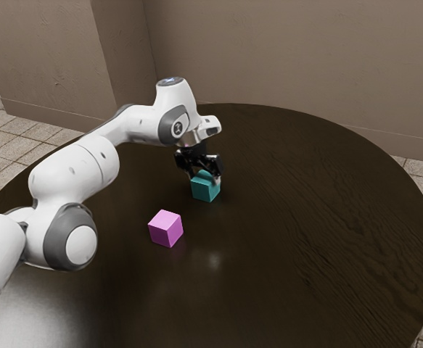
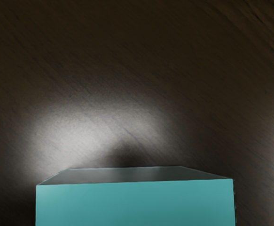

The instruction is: Pick up the blue block with one arm, and put the blue block on the pink block with one arm

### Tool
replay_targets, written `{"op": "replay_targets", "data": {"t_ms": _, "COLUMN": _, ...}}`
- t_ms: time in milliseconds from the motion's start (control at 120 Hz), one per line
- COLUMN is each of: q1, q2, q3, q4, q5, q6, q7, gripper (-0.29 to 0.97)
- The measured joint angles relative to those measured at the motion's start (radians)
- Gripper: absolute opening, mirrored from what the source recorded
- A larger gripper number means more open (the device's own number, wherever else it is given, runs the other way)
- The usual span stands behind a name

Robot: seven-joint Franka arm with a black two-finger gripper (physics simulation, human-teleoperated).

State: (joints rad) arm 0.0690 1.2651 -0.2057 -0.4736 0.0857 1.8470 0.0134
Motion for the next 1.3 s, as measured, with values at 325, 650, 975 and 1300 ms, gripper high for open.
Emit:
{"op": "replay_targets", "data": {"t_ms": 325, "q1": 0.0, "q2": 0.017, "q3": -0.003, "q4": 0.003, "q5": 0.0, "q6": 0.005, "q7": -0.051, "gripper": 0.64}}
{"op": "replay_targets", "data": {"t_ms": 650, "q1": 0.0, "q2": 0.021, "q3": -0.005, "q4": 0.004, "q5": 0.0, "q6": 0.007, "q7": -0.082, "gripper": 0.52}}
{"op": "replay_targets", "data": {"t_ms": 975, "q1": 0.003, "q2": 0.02, "q3": -0.007, "q4": 0.005, "q5": 0.005, "q6": 0.008, "q7": -0.105, "gripper": 0.35}}
{"op": "replay_targets", "data": {"t_ms": 1300, "q1": 0.016, "q2": -0.16, "q3": 0.017, "q4": -0.18, "q5": 0.015, "q6": -0.017, "q7": -0.126, "gripper": 0.32}}
